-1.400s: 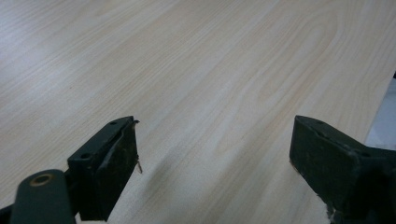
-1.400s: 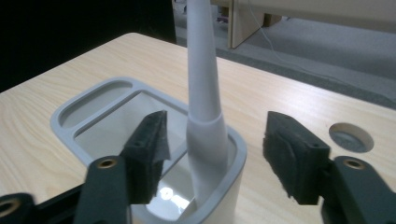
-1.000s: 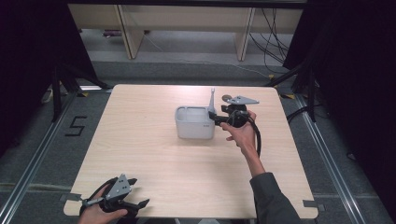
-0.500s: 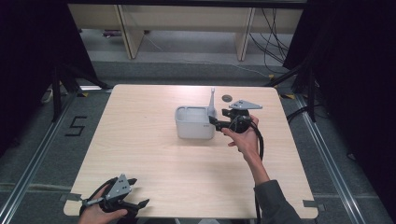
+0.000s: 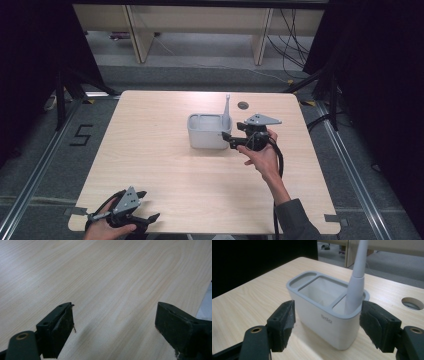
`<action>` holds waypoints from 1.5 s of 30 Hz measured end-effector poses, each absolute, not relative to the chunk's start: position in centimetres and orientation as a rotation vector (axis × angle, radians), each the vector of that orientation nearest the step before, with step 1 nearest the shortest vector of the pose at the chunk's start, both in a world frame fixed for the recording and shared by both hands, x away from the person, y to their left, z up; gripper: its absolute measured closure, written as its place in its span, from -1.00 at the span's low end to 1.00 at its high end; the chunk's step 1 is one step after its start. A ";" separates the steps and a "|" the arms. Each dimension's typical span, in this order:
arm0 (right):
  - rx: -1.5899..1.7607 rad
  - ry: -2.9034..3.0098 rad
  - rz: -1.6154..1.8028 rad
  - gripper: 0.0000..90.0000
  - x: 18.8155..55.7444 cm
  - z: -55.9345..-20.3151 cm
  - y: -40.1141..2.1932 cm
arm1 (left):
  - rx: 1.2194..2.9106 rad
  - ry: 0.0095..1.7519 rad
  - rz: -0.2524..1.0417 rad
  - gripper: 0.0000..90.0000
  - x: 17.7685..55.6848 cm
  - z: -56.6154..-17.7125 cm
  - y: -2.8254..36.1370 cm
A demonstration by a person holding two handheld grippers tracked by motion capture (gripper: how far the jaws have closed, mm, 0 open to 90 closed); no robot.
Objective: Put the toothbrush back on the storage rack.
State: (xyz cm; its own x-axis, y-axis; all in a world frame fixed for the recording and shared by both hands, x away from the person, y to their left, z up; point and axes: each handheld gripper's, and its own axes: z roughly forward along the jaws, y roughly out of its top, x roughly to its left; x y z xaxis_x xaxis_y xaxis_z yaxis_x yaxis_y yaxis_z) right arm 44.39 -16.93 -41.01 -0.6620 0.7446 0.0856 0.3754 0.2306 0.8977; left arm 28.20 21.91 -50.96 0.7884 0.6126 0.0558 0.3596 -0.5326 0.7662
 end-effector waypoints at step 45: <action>0.980 2.314 1.369 -0.53 39.1 -43.3 -15.9 | 2.175 0.727 0.410 -0.67 28.1 -51.0 22.1</action>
State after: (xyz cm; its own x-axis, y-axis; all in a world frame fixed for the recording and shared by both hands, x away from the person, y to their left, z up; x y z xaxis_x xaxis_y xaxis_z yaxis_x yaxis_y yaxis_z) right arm 39.05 -15.85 -43.33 -0.7310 0.6753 0.0979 0.4111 0.3214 0.8531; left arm 28.09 22.05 -50.99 0.7832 0.6197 0.0509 0.3643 -0.5237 0.7701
